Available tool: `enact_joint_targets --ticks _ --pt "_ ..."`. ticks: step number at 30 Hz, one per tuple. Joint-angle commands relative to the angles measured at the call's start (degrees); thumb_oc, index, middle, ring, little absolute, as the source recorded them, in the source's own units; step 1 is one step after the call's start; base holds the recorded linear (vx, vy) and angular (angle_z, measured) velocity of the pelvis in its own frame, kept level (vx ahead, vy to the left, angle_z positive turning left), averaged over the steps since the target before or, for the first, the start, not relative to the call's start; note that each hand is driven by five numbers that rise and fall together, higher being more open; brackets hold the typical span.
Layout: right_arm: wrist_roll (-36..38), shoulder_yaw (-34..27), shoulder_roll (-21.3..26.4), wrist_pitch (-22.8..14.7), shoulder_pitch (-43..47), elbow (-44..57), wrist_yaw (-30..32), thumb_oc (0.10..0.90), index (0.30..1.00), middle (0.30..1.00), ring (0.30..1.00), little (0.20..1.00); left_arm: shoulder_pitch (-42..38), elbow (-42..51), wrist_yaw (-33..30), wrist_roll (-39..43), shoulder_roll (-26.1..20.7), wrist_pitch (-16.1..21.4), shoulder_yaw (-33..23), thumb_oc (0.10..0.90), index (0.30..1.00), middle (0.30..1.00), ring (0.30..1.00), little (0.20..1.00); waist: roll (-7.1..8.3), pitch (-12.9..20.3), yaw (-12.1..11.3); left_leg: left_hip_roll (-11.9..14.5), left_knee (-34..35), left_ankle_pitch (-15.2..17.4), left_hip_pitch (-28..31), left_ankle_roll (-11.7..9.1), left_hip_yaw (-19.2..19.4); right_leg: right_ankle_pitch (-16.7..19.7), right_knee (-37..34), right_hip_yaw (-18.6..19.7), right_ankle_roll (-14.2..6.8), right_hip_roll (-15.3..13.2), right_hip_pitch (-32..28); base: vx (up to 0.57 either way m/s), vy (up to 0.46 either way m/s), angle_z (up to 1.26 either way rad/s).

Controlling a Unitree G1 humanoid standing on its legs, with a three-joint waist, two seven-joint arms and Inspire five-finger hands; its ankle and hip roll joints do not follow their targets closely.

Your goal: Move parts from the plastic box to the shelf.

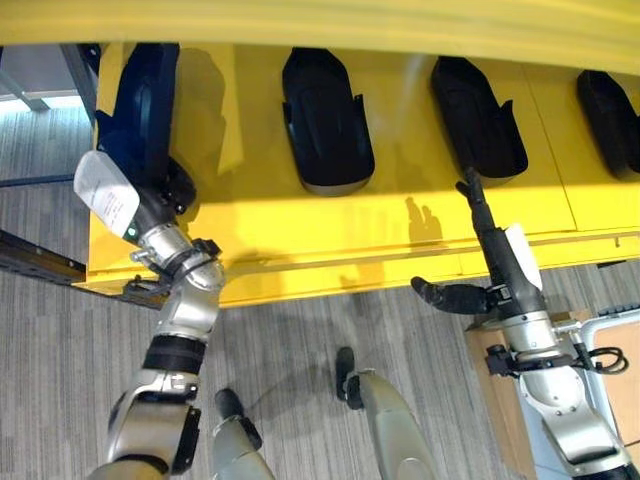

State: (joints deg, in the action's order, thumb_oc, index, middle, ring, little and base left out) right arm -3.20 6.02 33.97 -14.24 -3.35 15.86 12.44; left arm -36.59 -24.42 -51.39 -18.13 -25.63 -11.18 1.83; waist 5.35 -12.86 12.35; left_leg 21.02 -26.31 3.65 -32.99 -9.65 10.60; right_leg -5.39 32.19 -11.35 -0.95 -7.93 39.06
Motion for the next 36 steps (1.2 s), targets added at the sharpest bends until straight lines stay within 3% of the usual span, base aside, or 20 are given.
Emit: enact_joint_targets --ticks 1,19,36 --pt "2.15 -1.07 3.35 -5.97 1.77 6.43 1.93 0.900 1.000 1.000 1.000 1.000 -3.20 -3.00 -3.30 1.10 -2.27 4.45 2.92 0.400 0.300 0.300 0.300 0.300 -2.63 10.18 1.67 3.52 -0.06 -0.10 -1.38 -1.14 -3.50 -0.57 -2.77 1.80 -4.94 -1.42 -2.28 0.11 -0.020 0.00" --pt "2.52 0.00 4.77 -5.60 1.16 6.97 1.73 0.900 1.000 1.000 1.000 1.000 -5.30 -13.15 -0.98 9.80 0.56 4.38 4.99 0.400 0.300 0.300 0.300 0.300 -2.49 9.64 1.59 3.45 0.31 -0.72 -2.27 -0.87 -4.09 -0.15 -3.52 0.92 -4.66 -1.52 -2.51 0.01 -0.001 0.00" --pt "2.19 -0.26 5.38 -5.49 0.49 7.33 1.51 0.900 1.000 1.000 1.000 1.000 -1.12 -10.65 -1.10 10.08 0.81 3.97 2.96 0.400 0.300 0.300 0.300 0.300 -1.97 8.86 0.50 3.38 0.33 -0.51 -1.81 -0.76 -4.14 -0.16 -3.61 1.17 -4.40 -1.40 -2.74 0.00 0.000 0.00"
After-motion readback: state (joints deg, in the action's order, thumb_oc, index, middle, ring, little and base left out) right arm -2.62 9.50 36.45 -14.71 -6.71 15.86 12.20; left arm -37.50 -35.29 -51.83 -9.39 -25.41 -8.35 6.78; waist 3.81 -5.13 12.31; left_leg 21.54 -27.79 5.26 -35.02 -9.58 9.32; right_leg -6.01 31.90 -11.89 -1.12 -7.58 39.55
